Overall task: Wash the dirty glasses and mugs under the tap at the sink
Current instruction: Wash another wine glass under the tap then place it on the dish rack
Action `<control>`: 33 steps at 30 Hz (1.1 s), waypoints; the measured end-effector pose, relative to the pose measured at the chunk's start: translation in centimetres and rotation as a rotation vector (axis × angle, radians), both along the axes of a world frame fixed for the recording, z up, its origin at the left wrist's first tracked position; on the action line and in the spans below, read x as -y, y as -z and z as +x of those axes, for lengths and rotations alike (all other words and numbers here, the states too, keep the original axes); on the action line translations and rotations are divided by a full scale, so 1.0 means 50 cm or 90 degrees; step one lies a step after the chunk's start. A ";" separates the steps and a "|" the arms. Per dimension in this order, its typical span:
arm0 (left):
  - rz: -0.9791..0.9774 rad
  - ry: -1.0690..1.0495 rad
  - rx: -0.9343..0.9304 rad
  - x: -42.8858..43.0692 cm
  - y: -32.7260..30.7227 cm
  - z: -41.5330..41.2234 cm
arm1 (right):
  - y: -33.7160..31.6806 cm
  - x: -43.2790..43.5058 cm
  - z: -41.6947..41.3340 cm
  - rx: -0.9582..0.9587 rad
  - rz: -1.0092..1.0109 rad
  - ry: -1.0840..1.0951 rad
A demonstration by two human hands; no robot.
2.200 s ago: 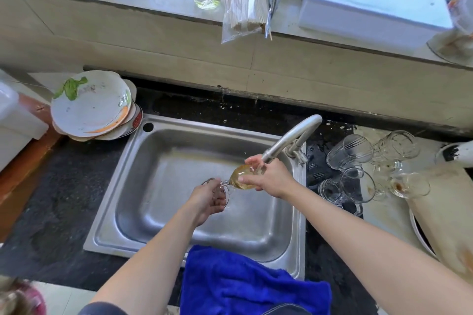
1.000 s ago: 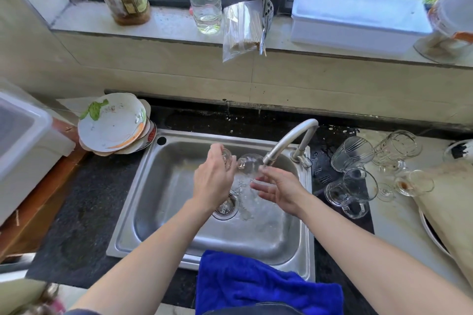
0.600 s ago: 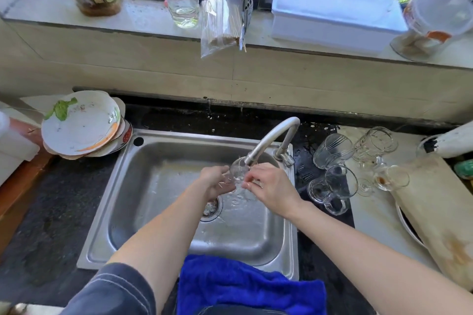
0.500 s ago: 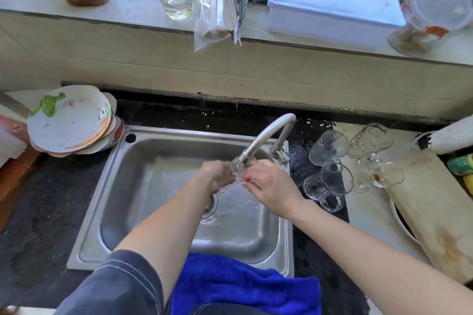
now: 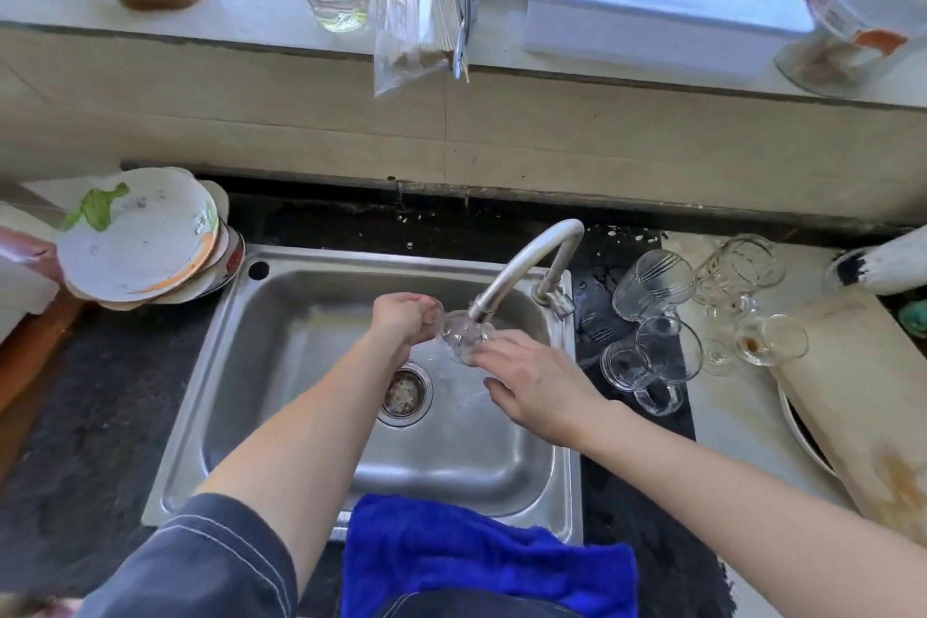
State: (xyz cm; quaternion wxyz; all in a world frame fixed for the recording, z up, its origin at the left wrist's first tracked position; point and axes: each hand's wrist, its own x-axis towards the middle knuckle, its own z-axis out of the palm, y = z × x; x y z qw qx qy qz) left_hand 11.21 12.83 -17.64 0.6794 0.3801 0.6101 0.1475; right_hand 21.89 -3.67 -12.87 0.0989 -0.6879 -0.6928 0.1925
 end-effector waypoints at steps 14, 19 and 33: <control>-0.027 0.141 -0.033 0.009 -0.008 -0.037 | -0.014 -0.042 0.000 0.031 0.113 -0.048; -0.073 0.009 0.083 0.025 0.002 -0.045 | -0.019 -0.046 -0.020 -0.026 0.092 -0.004; -0.040 0.310 -0.116 -0.006 0.002 -0.094 | -0.032 -0.032 0.012 0.113 0.169 -0.211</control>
